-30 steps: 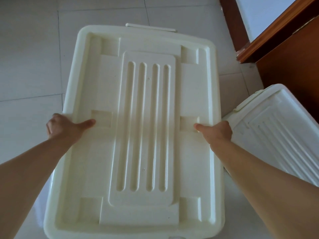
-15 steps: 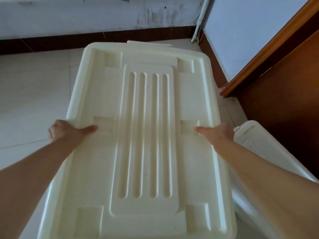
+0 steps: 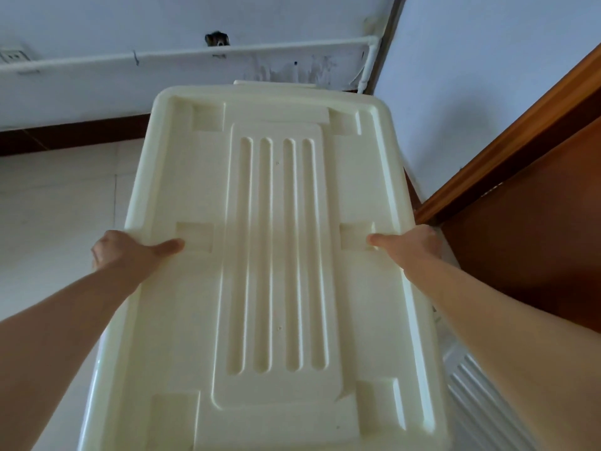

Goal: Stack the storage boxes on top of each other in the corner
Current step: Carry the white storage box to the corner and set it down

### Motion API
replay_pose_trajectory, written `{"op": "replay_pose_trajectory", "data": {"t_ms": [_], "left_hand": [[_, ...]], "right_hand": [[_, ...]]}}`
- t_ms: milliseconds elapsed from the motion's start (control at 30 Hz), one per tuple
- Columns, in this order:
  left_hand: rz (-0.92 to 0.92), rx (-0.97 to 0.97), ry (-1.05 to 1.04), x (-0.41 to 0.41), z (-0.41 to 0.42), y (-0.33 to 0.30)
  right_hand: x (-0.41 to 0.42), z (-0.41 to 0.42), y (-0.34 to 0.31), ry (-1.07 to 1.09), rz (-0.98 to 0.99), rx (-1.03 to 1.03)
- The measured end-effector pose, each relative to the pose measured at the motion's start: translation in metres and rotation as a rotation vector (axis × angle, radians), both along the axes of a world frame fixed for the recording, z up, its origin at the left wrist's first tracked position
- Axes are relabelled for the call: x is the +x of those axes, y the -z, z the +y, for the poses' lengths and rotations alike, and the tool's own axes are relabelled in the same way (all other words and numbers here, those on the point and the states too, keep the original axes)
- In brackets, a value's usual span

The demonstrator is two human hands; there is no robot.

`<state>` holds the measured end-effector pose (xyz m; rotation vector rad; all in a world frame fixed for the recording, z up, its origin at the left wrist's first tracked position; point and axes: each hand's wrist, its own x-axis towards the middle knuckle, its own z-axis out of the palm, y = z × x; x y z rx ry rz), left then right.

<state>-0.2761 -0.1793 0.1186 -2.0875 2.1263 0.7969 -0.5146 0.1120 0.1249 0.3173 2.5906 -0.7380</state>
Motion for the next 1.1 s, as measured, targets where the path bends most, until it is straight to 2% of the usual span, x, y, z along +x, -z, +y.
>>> {"op": "replay_pose_trajectory", "data": {"t_ms": [167, 433, 733, 1100], "left_hand": [[0.012, 0.012, 0.043, -0.057, -0.032, 0.001], [0.027, 0.05, 0.197, -0.159, -0.112, 0.004], [0.058, 0.048, 0.389, -0.268, -0.183, 0.01], [-0.03, 0.005, 0.555, -0.398, -0.234, 0.043]], "right_hand": [[-0.045, -0.022, -0.005, 0.0, 0.025, -0.015], [-0.101, -0.071, 0.001, 0.171, 0.044, -0.004], [-0.151, -0.113, 0.015, 0.342, -0.019, -0.007], [-0.235, -0.153, 0.048, 0.462, -0.054, -0.019]]}}
